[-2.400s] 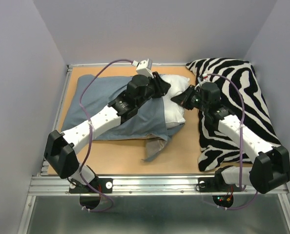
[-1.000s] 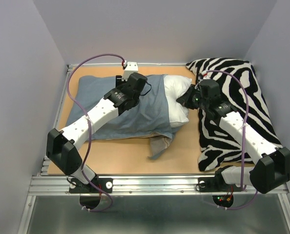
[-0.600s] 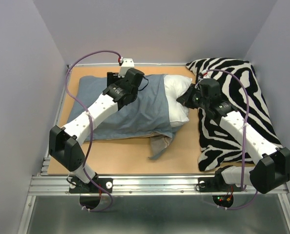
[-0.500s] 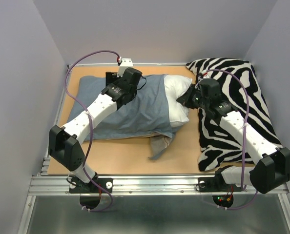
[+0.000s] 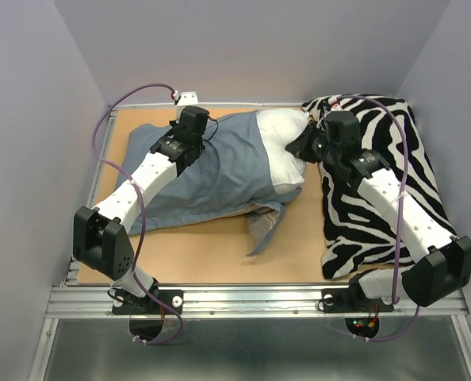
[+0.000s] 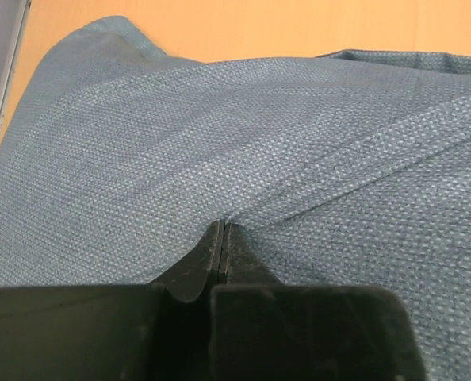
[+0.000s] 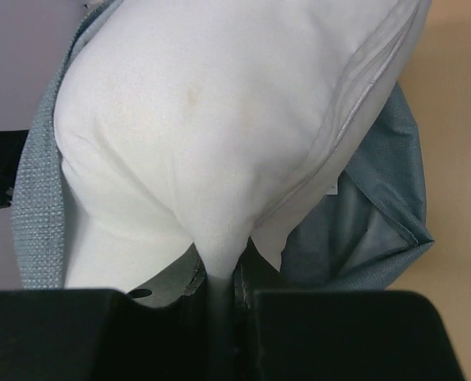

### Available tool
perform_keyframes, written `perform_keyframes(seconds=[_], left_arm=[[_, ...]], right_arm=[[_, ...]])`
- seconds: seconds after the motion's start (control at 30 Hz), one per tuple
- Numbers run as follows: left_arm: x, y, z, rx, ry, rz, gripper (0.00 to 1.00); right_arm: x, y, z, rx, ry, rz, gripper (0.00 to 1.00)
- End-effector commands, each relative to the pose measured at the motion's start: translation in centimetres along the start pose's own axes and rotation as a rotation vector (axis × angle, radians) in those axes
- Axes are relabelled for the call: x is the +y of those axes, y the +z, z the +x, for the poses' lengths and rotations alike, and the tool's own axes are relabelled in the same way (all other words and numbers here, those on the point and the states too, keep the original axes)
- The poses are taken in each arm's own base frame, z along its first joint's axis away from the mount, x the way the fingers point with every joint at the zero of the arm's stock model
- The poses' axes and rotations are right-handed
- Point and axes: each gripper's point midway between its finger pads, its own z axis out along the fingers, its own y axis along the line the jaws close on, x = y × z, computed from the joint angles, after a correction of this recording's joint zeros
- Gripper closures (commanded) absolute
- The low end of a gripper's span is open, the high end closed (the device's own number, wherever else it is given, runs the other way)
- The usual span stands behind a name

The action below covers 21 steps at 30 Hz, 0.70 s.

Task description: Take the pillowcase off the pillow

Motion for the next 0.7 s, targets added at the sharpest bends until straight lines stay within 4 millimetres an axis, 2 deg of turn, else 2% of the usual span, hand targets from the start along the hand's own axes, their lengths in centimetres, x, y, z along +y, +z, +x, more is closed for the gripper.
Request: perform_keyframes(seconds=[0.0,0.07,0.17,0.23,0.27,0.33,0.47,0.5,0.53,0.6,0.63,0.67], left_arm=[[4.7,0.0,-1.4,-0.050,-0.155,-0.112,1.00],[7.3,1.3,-1.8,-0.071,-0.251,-0.158,1.00],[9.1,2.8,-2.1,-0.092,-0.339,-0.184,1.00],[11.0,4.6,-1.8,-0.078,-0.358,-0.251,1.00],[12.6,5.1,-1.8,-0.072,-0.381,-0.301,1.00],[13.8,6.3,-1.0,-0.051,-0.396,-0.336,1.00],[17.4,7.1,-0.9,-0.058,-0.453,-0.411,1.00],[18.2,7.3,-0.9,-0.060,-0.460,-0.432,1.00],[19.8,7.2,-0.9,-0.064,-0.472,-0.474,1.00],[20.6,7.2,-1.6,-0.070,-0.465,-0.495,1.00],[23.0,7.0,-1.7,-0.078,-0.486,-0.561,1.00],[23.6,6.9,-2.0,-0.080,-0.496,-0.567,1.00]], right_arm=[[4.7,-4.2,-10.0,-0.276,-0.053,-0.041,0.99],[5.2,-4.9,-11.9,-0.319,-0.063,-0.015,0.99],[6.9,-7.8,-15.5,-0.413,-0.070,-0.009,0.99],[7.0,-8.6,-16.4,-0.424,-0.079,0.015,0.99],[7.7,-10.1,-17.9,-0.470,-0.085,0.016,0.99],[7.2,-11.5,-18.9,-0.504,-0.101,0.063,0.99],[7.8,-14.8,-21.3,-0.586,-0.121,0.093,1.00],[7.6,-15.0,-21.3,-0.584,-0.125,0.106,0.99],[7.4,-15.4,-21.7,-0.599,-0.130,0.129,0.99],[7.6,-16.6,-22.4,-0.624,-0.133,0.131,0.99],[7.6,-17.1,-22.6,-0.636,-0.136,0.140,0.99],[7.6,-17.6,-22.8,-0.644,-0.135,0.140,0.99]])
